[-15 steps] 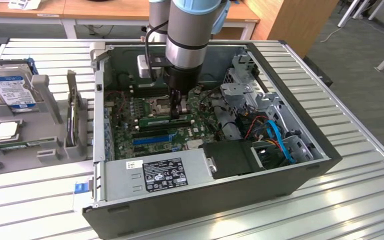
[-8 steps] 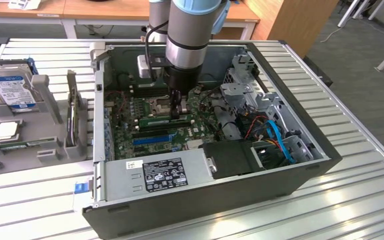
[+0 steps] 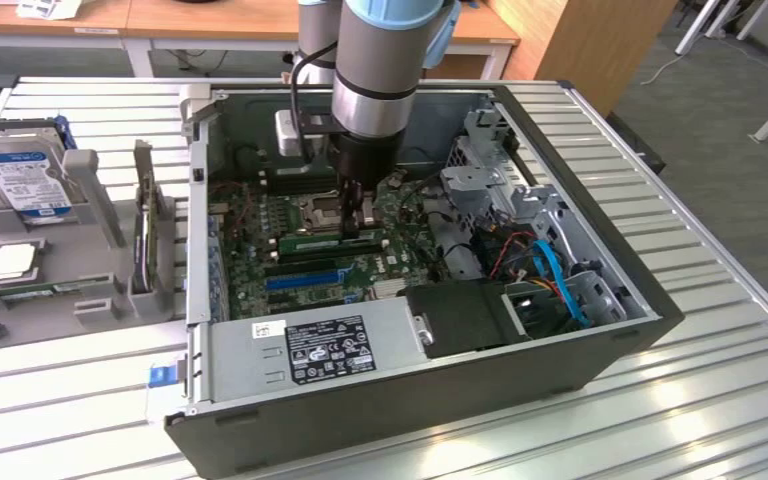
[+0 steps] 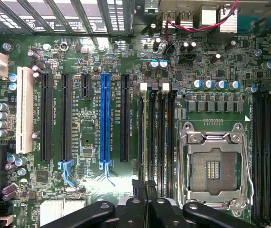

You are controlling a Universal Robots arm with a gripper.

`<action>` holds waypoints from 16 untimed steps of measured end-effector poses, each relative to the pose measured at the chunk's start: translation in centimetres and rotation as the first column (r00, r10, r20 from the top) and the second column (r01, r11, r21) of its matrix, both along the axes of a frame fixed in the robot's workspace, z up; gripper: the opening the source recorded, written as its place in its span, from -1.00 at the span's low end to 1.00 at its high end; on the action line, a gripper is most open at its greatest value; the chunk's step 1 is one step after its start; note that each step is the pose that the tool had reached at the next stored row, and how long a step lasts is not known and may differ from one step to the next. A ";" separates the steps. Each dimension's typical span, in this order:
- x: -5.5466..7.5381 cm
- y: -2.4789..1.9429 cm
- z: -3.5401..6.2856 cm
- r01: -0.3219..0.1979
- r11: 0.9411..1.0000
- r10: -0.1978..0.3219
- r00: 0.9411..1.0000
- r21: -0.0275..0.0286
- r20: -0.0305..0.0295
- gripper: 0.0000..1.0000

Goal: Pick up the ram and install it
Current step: 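Insert the ram into the slot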

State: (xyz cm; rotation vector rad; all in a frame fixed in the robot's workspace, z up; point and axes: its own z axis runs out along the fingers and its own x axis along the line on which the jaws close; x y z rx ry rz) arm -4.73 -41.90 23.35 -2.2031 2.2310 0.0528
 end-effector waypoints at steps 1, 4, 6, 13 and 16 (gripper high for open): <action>0.0 0.00 0.00 0.004 1.000 -0.004 1.000 0.000 0.000 -0.77; 0.0 0.00 -0.01 0.008 1.000 -0.008 1.000 0.000 0.000 -0.77; 0.0 0.00 -0.01 0.009 1.000 -0.009 1.000 0.000 0.000 -0.77; 0.0 0.00 -0.05 0.009 1.000 -0.009 1.000 0.000 0.000 -0.77; 0.0 0.00 -0.07 0.009 1.000 -0.009 1.000 0.000 0.000 -0.77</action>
